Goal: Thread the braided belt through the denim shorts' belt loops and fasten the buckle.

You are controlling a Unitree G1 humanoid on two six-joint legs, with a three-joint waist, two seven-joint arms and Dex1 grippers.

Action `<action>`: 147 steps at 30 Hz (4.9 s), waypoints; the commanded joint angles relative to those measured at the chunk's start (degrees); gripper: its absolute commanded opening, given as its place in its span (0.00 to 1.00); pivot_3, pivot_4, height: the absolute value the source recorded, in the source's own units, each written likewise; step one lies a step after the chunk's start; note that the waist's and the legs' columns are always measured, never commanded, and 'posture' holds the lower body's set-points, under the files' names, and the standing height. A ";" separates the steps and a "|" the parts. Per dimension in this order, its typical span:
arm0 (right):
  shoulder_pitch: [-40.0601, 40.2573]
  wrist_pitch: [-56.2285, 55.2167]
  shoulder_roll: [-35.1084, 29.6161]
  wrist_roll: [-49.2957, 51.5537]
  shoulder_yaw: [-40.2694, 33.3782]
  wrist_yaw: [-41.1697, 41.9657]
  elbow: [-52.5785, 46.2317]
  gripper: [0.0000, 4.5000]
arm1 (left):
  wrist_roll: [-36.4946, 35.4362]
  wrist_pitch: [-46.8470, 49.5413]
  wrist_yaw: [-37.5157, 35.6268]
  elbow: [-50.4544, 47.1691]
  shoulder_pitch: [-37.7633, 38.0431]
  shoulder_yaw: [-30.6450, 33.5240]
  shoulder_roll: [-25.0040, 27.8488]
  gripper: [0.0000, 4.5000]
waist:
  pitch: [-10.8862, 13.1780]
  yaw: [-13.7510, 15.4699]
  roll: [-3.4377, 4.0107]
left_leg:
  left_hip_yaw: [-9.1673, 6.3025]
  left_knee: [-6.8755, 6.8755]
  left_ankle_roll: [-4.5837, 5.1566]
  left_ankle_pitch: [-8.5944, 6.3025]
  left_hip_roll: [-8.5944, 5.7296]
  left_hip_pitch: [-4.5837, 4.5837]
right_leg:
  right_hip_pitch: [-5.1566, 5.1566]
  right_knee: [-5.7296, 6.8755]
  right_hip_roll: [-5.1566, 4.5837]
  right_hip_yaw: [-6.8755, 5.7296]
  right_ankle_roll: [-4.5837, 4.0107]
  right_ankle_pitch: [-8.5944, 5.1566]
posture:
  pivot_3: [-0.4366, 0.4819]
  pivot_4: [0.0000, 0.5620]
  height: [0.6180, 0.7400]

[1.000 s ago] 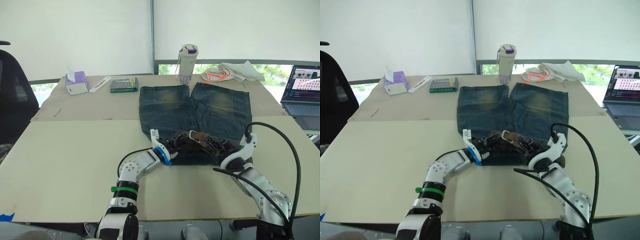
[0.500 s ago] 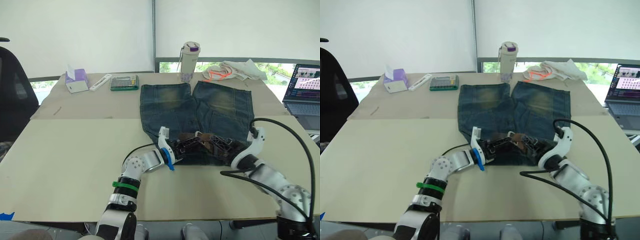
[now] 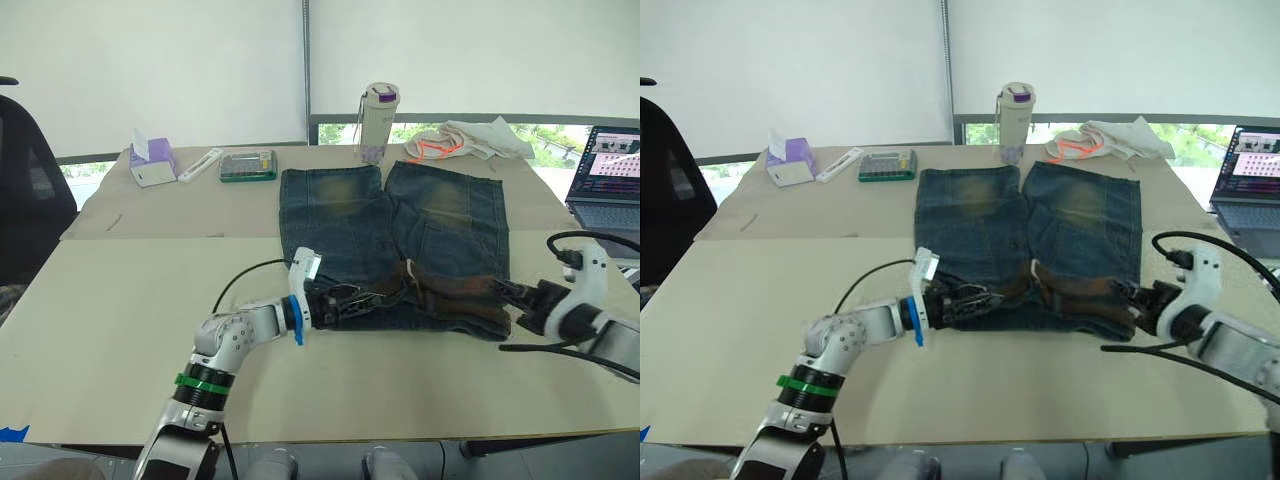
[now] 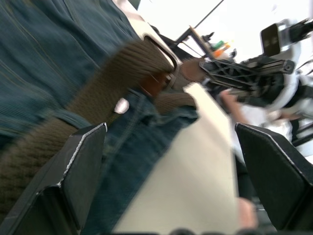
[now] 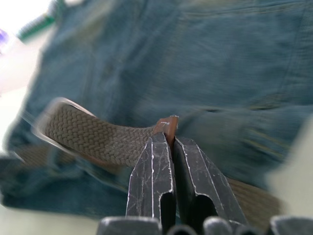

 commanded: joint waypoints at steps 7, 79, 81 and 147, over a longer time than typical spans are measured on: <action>-7.58 2.87 -7.57 -3.33 -5.76 8.15 1.44 0.00 | 6.00 -7.30 -11.59 -6.12 0.47 -0.50 8.12 0.99 | 0.14 -0.31 0.07 | 0.01 0.00 0.00 0.00 0.03 0.00 | -0.01 0.01 0.01 0.01 0.22 -0.13 | 0.48 0.27 1.00; -13.71 -23.74 15.65 -33.70 29.78 26.33 -0.02 0.78 | 5.69 -8.87 22.63 2.07 -5.44 21.35 -17.91 0.00 | 0.22 -0.28 -0.04 | -0.13 0.09 0.15 0.06 0.02 0.15 | 0.00 0.22 0.07 -0.02 -0.06 0.09 | 0.48 0.27 1.00; -12.06 -23.11 15.27 -36.12 30.80 28.49 0.56 0.78 | 5.20 -8.38 22.90 1.95 -5.12 21.57 -17.43 0.00 | 0.22 -0.25 -0.04 | -0.15 0.09 0.15 0.06 0.01 0.16 | 0.01 0.21 0.03 -0.02 -0.06 0.10 | 0.48 0.27 1.00; -32.44 -48.45 23.78 -61.85 30.07 65.46 43.30 0.00 | 9.47 -10.00 13.55 -2.42 3.37 15.42 -3.65 0.00 | 0.01 -0.70 -0.12 | -0.29 0.02 0.06 0.09 0.02 0.31 | -0.03 0.38 0.00 0.01 -0.23 0.21 | 0.48 0.27 1.00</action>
